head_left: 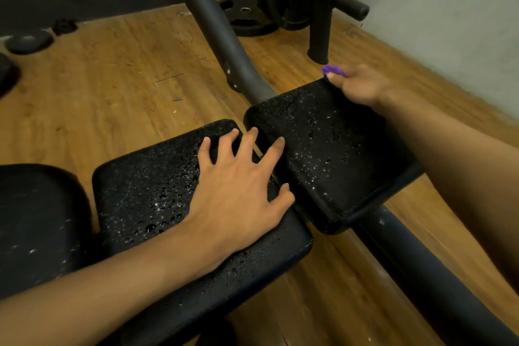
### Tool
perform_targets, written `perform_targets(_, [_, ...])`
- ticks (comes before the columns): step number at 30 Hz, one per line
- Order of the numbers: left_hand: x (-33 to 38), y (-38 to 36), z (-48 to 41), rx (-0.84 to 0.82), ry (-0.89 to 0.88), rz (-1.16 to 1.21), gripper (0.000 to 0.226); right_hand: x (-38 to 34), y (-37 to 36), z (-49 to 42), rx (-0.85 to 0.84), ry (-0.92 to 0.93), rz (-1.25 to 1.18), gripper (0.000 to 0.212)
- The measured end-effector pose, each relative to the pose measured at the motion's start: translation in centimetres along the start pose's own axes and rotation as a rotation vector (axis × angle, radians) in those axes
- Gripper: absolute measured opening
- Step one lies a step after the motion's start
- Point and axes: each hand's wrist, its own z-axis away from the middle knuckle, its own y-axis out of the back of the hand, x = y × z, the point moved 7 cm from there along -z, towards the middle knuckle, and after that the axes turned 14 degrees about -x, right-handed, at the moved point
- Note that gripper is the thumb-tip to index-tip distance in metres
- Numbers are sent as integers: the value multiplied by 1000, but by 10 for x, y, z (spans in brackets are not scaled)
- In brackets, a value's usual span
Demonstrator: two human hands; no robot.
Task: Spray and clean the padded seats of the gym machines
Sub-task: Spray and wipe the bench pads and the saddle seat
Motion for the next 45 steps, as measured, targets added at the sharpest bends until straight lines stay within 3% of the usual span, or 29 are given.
perform_targets(11, [3,0,3,-15,-42,32,82,64,-8,124,46,-17,106,32])
perform_targets(15, [6,0,2,-35,-58,27,80,73,-15,172,97,27,120,40])
perform_targets(22, [7,0,-1,-29,-62,17,81,42,-4,103,91,-55,339,46])
perform_targets(27, [7,-1,-2,-16,-67,13,77,2,-1,21,94,-54,203,37])
perform_targets(33, [5,0,-3,-22,-67,7,76,3,-1,9,79,4,70,42])
perform_targets(37, [5,1,-2,-24,-63,7,77,18,-3,42,99,1,197,46])
perform_targets(41, [4,-2,-2,-24,-55,-2,77,49,-6,110,33,6,150,36])
perform_targets(45, [6,-2,-2,-25,-48,4,77,72,-12,173,180,56,185,39])
